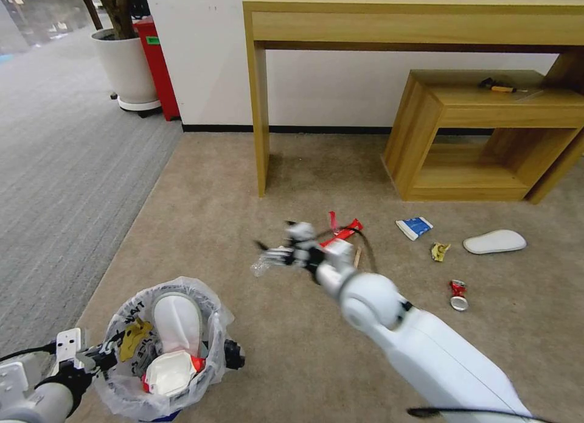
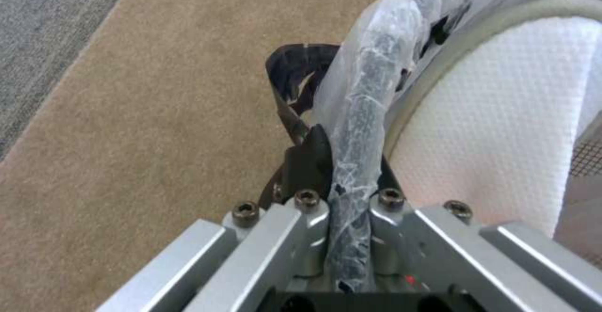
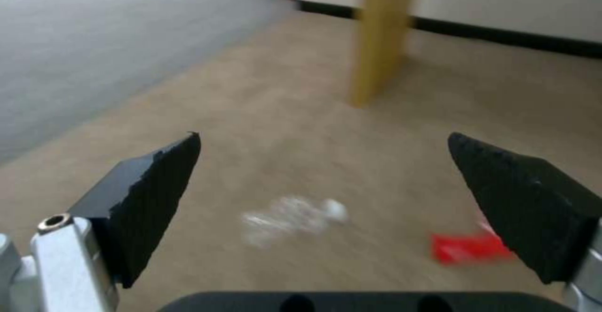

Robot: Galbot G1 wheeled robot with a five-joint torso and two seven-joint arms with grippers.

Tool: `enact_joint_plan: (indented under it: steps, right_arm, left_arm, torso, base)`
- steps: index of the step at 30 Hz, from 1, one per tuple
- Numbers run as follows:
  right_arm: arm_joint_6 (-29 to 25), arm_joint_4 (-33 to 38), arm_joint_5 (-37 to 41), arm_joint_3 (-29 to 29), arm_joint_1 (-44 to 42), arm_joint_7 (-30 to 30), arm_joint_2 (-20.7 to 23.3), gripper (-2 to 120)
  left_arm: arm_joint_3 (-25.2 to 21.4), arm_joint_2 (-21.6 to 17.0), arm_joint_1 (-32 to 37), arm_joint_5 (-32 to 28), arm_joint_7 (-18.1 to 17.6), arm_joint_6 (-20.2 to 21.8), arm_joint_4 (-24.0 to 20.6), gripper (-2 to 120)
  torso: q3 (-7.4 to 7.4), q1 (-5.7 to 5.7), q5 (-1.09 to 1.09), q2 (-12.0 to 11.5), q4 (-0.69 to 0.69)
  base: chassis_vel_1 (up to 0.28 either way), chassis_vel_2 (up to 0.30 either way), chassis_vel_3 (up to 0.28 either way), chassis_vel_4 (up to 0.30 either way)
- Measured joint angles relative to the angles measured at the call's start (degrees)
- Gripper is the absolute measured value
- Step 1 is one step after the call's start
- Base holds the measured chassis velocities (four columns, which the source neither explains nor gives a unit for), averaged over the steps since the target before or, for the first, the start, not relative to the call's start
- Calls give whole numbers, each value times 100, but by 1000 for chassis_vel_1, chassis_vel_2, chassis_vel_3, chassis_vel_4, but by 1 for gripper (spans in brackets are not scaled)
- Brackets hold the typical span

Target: Pick up the trash bin and place the garbage on the floor into it.

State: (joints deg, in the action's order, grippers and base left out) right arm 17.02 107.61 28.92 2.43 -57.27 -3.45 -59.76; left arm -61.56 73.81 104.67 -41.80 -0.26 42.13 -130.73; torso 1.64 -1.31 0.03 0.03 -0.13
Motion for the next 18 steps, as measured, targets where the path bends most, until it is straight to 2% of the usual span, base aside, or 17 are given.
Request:
enact_joint_plan:
  steps: [2,4,6,11,18]
  right_arm:
    - [-143,52,-139,616,-558,105,-38,100]
    - [-177,66,-162,744,-693,120,-59,100]
    - [-302,112,-284,1176,-1193,207,-145,100]
    - [-444,109,-445,1466,-1533,292,-267,100]
    - [-474,45,-513,1573,-1589,314,-400,100]
  left_arm:
    - [-4,9,12,2,29,0,-1,1]
    - [-4,11,17,4,36,0,-1,1]
    - [-4,23,44,20,73,0,-9,1]
    - [1,31,56,35,85,0,-26,1]
    - [-27,44,87,35,91,0,-68,1]
  torso:
    - [0,0,0,0,1]
    - [0,0,0,0,0]
    - [0,0,0,0,0]
    - [-1,1,0,0,1]
    - [0,1,-2,0,1]
  base:
    - [0,0,0,0]
    - [0,0,0,0]
    - [0,0,0,0]
    - [-28,15,24,-20]
    - [-140,126,127,-144]
